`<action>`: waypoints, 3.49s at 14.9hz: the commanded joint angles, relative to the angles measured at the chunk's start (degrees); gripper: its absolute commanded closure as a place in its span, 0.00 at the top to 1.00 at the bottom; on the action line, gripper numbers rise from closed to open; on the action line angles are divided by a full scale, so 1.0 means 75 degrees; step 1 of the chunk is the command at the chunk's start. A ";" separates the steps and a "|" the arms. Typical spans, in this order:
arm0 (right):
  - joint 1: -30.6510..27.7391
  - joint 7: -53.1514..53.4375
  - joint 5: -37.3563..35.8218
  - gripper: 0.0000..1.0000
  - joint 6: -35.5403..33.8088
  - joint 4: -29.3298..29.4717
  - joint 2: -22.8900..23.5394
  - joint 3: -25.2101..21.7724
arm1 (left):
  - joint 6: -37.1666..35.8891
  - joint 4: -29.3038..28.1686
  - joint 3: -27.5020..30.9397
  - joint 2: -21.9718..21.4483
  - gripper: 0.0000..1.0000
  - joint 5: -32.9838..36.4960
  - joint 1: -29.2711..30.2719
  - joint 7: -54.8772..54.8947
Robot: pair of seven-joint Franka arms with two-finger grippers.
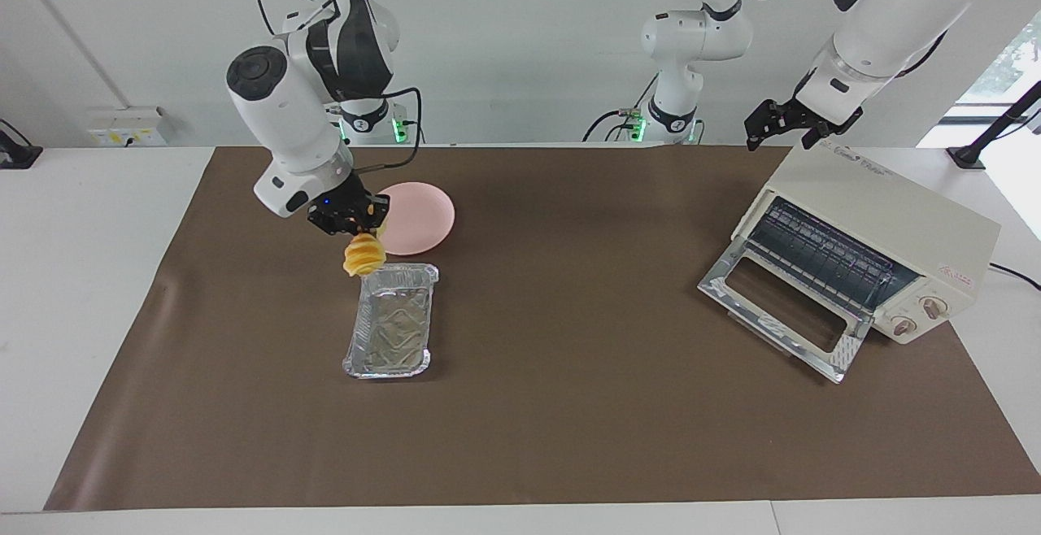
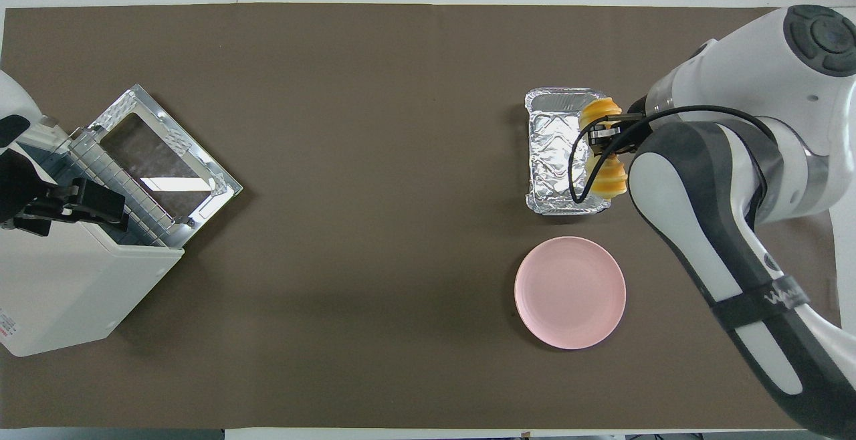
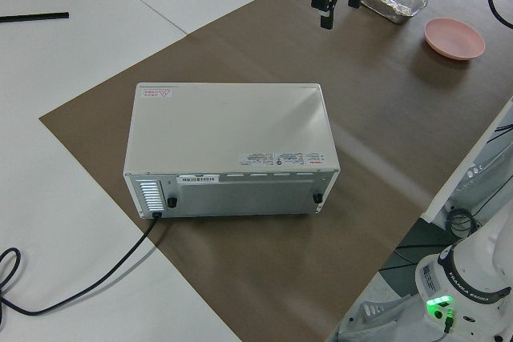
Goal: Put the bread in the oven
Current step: 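Carry the bread with the right gripper and lower it into the foil tray, then grasp the foil tray rim with the right gripper, then slide the foil tray with the right gripper toward the toaster oven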
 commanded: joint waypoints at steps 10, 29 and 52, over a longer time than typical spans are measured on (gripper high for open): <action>0.0395 0.0710 -0.0059 0.00 0.1253 -0.0477 0.1123 0.0041 | 0.0117 -0.0146 -0.0021 -0.0148 1.00 0.0099 0.0030 0.0045; -0.0296 -0.0451 -0.0352 1.00 0.1172 -0.0430 0.0713 0.0006 | 0.0117 -0.0146 -0.0021 -0.0148 1.00 0.0099 0.0030 0.0046; -0.0123 -0.0146 -0.0247 0.00 0.1713 -0.0773 0.0666 0.0123 | 0.0117 -0.0146 -0.0021 -0.0148 1.00 0.0099 0.0030 0.0046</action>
